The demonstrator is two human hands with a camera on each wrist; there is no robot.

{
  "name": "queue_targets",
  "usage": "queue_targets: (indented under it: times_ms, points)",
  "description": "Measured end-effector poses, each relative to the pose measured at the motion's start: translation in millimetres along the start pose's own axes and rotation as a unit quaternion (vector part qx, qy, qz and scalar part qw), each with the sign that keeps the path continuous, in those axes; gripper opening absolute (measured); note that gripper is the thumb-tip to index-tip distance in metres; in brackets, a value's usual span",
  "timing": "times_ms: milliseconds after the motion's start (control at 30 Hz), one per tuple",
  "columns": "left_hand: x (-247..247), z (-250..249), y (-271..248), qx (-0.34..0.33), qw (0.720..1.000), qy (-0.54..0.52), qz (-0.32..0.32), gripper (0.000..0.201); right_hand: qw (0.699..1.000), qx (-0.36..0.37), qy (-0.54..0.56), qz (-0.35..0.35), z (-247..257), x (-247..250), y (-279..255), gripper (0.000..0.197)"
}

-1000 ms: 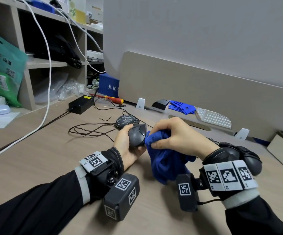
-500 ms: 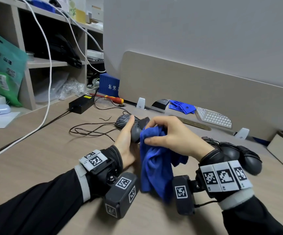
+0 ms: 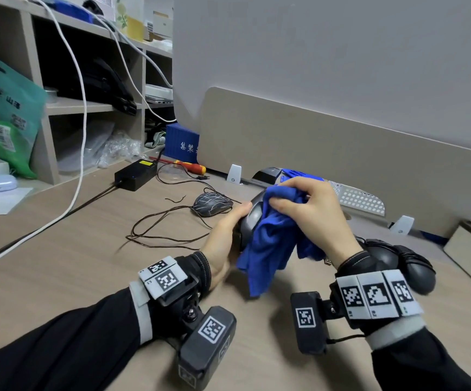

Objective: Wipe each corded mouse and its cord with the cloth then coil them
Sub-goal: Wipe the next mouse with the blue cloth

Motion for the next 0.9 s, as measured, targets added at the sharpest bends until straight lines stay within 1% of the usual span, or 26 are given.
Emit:
queue_targets:
  times_ms: [33,100,133,167,233,267,300,333,400,500,567,600,667,733,767,833,900]
  points:
    - [-0.7,1.4,-0.6,0.001,1.0,0.022,0.003,0.047,1.0,-0.001,-0.012,-0.016,-2.6,1.8,0.4,0.012]
    - [-2.4,2.7,-1.0,0.005,0.998,0.054,0.014,0.045,0.999,0.026,-0.041,-0.005,1.5,-1.0,-0.3,0.014]
    - [-3.4,2.5,-2.3,0.011,0.998,0.057,0.017,0.038,0.998,0.044,-0.046,0.026,5.9,-5.4,-1.7,0.017]
    - [-2.6,1.9,-2.9,0.015,0.998,0.056,0.009,0.032,0.994,0.057,-0.047,0.075,10.7,-11.9,-3.9,0.023]
    - [0.6,1.1,-2.0,0.018,0.998,0.062,-0.01,0.028,0.98,0.054,-0.042,0.188,15.7,-24.3,-9.4,0.03]
    - [1.5,1.1,-2.2,0.018,0.997,0.073,-0.014,0.028,0.973,0.045,-0.038,0.223,15.9,-26.5,-11.1,0.029]
    - [2.0,1.3,-2.1,0.017,0.996,0.083,-0.014,0.03,0.971,0.036,-0.031,0.236,16.0,-25.5,-11.9,0.027]
    - [0.1,0.9,-2.8,0.016,0.996,0.091,-0.007,0.034,0.972,0.029,-0.018,0.234,16.6,-22.4,-12.0,0.024]
    - [-2.6,2.0,-1.6,0.007,0.996,0.09,0.006,0.038,0.976,0.024,0.004,0.218,16.9,-18.3,-11.0,0.02]
    - [-1.3,-0.8,-1.9,-0.011,0.995,0.099,-0.001,0.03,0.981,0.029,-0.001,0.194,16.8,-17.6,-9.3,0.017]
    - [1.4,-0.7,-0.5,-0.008,0.994,0.108,-0.006,0.028,0.986,0.024,0.003,0.168,15.1,-17.9,-7.3,0.019]
    - [1.9,-1.0,-1.1,-0.006,0.994,0.108,-0.012,0.028,0.99,0.02,0.004,0.14,12.6,-16.4,-5.4,0.019]
    - [-0.1,0.3,-4.7,0.005,0.995,0.104,-0.008,0.028,0.998,0.013,-0.012,0.052,3.3,-6.3,-0.8,0.018]
    - [-2.6,2.9,-8.8,0.039,0.995,0.093,-0.007,0.032,0.998,-0.011,-0.047,-0.027,-10.7,8.4,3.3,0.015]
    - [-2.8,4.4,-10.0,0.058,0.995,0.083,-0.003,0.036,0.997,-0.032,-0.05,-0.052,-17.4,15.4,4.3,0.013]
    - [-4.2,3.9,-10.6,0.082,0.995,0.05,0.018,0.048,0.993,-0.063,-0.009,-0.1,-23.7,30.2,4.5,0.012]
    - [-3.9,1.1,-10.3,0.09,0.995,0.018,0.03,0.051,0.988,-0.055,0.05,-0.138,-18.8,40.1,4.1,0.014]
Point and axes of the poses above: each hand's wrist, its own y-axis towards the middle knuckle, its own x-axis out of the back of the hand, z = x × y, the point moved 6 cm from there along y, towards the middle knuckle, and after that the axes turned 1 degree about x, right-handed, at the moved point
